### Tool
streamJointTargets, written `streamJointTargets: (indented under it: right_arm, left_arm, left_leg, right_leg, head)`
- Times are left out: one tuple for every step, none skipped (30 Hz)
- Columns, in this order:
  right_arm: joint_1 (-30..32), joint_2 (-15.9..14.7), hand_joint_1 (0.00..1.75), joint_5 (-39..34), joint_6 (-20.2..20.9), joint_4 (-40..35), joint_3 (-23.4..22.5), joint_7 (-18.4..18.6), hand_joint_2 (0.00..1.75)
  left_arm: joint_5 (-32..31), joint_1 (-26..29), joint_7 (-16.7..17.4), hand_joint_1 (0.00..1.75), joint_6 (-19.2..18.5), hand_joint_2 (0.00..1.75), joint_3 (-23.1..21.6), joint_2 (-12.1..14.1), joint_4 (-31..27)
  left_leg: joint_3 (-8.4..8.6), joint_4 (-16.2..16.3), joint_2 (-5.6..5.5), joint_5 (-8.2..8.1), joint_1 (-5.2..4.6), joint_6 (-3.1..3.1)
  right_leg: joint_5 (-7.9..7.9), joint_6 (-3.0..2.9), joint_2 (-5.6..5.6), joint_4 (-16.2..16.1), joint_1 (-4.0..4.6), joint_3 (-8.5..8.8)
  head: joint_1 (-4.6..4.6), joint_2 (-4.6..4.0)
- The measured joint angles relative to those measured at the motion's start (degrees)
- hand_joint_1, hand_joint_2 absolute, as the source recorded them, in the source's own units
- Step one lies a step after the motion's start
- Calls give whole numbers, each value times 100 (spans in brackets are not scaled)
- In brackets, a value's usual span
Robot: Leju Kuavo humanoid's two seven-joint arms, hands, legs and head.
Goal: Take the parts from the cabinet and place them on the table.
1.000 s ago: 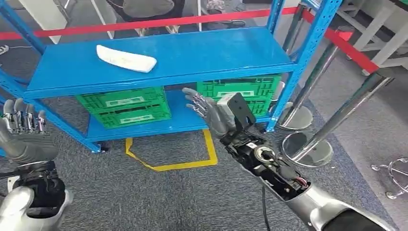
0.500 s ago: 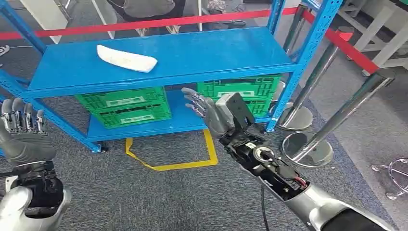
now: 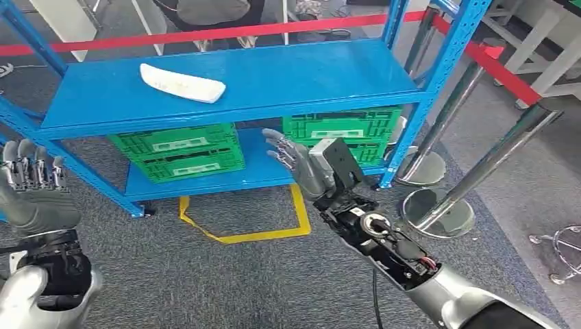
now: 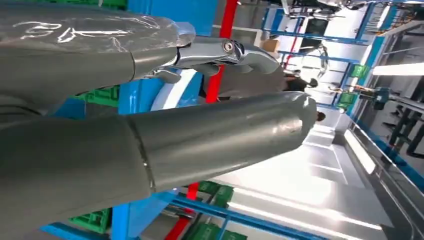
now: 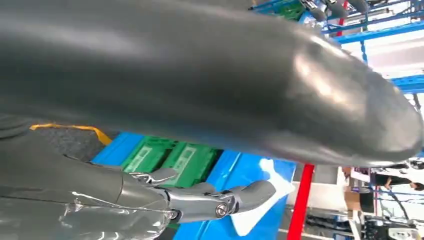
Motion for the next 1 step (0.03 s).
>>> streamJointTargets:
  right_arm:
    - [18,0,0,0,-2,-2,-2,-4,0]
  left_arm:
    - [-15,-25,-18,0,-9,0,0,-9,18]
  left_leg:
    - [0,0,0,0,0,0]
  right_leg:
    - [0,0,0,0,0,0]
  head:
    - [0,0]
